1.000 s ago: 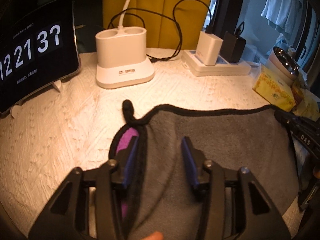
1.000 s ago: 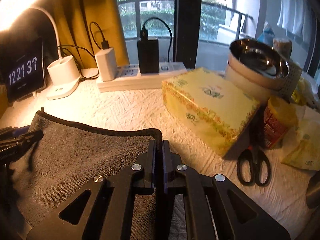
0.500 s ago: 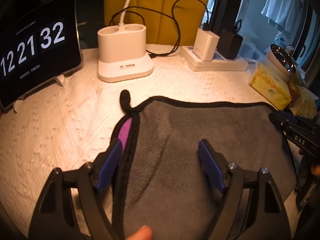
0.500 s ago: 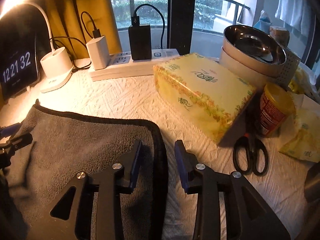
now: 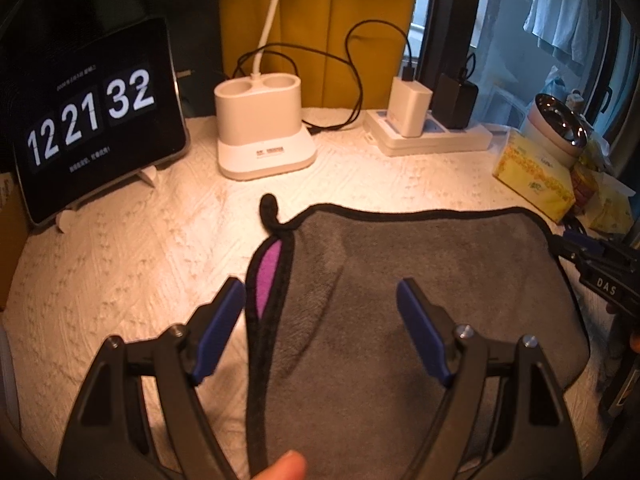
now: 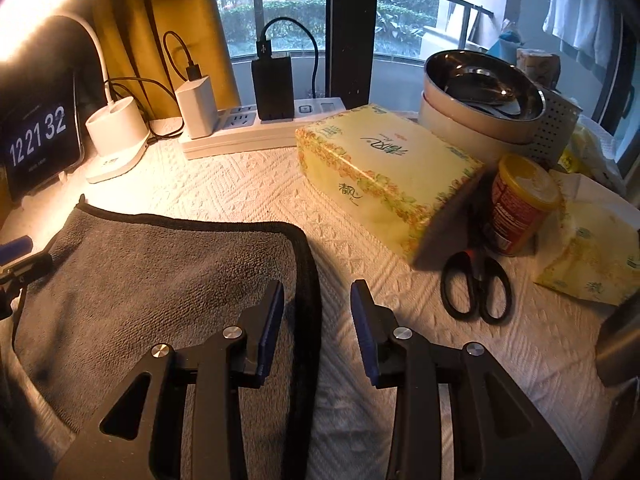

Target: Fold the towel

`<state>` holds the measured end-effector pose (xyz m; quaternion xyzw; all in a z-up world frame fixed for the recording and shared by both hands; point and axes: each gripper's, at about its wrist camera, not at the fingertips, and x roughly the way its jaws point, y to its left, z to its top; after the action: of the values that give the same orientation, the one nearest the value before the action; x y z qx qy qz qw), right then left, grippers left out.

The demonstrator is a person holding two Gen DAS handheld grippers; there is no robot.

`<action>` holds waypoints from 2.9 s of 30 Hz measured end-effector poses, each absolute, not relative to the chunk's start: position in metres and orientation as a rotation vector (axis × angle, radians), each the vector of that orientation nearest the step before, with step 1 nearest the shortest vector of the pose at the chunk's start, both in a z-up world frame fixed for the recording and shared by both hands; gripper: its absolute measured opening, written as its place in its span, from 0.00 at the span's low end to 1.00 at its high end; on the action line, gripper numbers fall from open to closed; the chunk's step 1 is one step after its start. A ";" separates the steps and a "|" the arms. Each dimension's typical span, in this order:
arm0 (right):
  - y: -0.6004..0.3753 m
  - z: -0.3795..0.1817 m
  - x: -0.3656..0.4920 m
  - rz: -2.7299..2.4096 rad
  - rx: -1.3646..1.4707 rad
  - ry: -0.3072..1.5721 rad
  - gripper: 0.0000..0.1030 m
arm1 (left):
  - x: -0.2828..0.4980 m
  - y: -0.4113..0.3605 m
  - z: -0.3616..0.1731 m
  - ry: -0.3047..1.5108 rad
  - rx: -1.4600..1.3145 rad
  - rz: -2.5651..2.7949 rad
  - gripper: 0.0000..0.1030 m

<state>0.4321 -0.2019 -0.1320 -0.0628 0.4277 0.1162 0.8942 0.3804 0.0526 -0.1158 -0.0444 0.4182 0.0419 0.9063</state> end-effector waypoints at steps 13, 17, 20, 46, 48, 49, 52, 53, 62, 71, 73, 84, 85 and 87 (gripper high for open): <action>-0.197 -0.100 0.386 0.272 -0.152 0.802 0.41 | 0.340 0.053 -0.093 0.796 -0.107 0.071 0.94; -0.193 -0.090 0.370 0.285 -0.157 0.781 0.42 | 0.323 0.052 -0.082 0.765 -0.106 0.059 0.94; -0.191 -0.083 0.357 0.296 -0.162 0.763 0.42 | 0.307 0.052 -0.073 0.739 -0.107 0.049 0.94; -0.189 -0.024 0.245 0.323 -0.156 0.600 0.42 | 0.178 0.052 -0.026 0.541 -0.097 0.100 0.94; -0.189 -0.018 0.234 0.324 -0.158 0.580 0.42 | 0.168 0.052 -0.022 0.515 -0.097 0.104 0.94; -0.189 -0.014 0.227 0.328 -0.158 0.568 0.42 | 0.162 0.051 -0.020 0.501 -0.096 0.106 0.94; -0.189 -0.008 0.211 0.340 -0.157 0.549 0.42 | 0.148 0.048 -0.015 0.471 -0.085 0.104 0.94; -0.189 -0.006 0.207 0.342 -0.157 0.544 0.42 | 0.143 0.047 -0.013 0.462 -0.081 0.104 0.94; -0.191 0.013 0.168 0.341 -0.159 0.475 0.42 | 0.104 0.047 -0.001 0.369 -0.085 0.087 0.94; -0.200 0.025 0.122 0.323 -0.150 0.377 0.43 | 0.066 0.046 0.010 0.264 -0.071 0.096 0.94; -0.203 0.025 0.114 0.320 -0.143 0.364 0.43 | 0.058 0.046 0.012 0.240 -0.072 0.087 0.94; -0.214 0.033 0.084 0.301 -0.136 0.291 0.44 | 0.017 0.038 0.017 0.114 -0.109 0.130 0.94; -0.214 0.034 0.082 0.301 -0.135 0.280 0.44 | 0.015 0.037 0.017 0.111 -0.115 0.129 0.94; -0.214 0.035 0.078 0.302 -0.134 0.268 0.44 | 0.011 0.034 0.017 0.092 -0.124 0.132 0.94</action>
<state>0.0784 -0.2137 0.0352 -0.0665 0.1332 0.1501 0.9774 0.0114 0.0340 0.0170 -0.0617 0.0460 0.0660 0.9948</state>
